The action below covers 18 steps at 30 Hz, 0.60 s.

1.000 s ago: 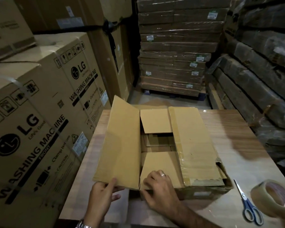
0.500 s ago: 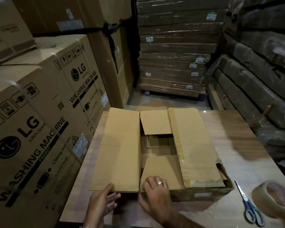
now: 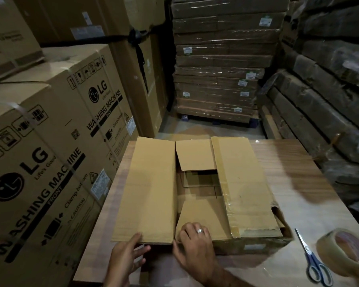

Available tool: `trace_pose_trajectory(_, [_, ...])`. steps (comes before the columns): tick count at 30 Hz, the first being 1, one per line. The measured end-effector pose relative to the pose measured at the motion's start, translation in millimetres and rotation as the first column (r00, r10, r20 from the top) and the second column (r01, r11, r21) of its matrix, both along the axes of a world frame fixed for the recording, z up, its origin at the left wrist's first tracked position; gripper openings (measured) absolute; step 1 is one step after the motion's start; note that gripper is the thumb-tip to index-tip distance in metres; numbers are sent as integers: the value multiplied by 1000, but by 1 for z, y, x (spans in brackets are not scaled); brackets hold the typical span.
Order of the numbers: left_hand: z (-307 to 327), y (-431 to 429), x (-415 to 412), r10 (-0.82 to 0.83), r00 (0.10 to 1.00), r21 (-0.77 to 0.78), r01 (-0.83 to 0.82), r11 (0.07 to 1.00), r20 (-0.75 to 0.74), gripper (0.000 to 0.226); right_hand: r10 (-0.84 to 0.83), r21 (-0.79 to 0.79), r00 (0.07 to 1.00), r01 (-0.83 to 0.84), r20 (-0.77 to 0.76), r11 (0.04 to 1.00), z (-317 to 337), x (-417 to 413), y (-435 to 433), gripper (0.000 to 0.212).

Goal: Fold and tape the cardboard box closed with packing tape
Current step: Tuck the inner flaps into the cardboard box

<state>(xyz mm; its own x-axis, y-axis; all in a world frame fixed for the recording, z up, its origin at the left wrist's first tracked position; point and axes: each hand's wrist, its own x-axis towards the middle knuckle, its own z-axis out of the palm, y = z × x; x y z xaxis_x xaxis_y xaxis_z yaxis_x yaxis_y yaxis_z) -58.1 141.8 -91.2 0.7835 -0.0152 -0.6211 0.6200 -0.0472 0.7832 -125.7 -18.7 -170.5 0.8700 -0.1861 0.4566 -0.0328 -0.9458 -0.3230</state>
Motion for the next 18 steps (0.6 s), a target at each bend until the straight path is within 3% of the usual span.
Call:
trace_pose_trajectory(5, [0, 1, 1, -2, 1000, 2, 2, 1000, 3, 9, 48, -22, 998, -49, -32, 999, 0, -5, -2, 23])
trace_pose_trajectory(9, [-3, 1, 1, -4, 1000, 4, 4, 1000, 15, 7, 27, 101, 999, -29, 28, 994, 4, -4, -3, 22])
trace_pose_trajectory(18, [-4, 0, 1, -4, 1000, 6, 4, 1000, 22, 9, 18, 31, 1000, -19, 8, 999, -1, -2, -1, 19])
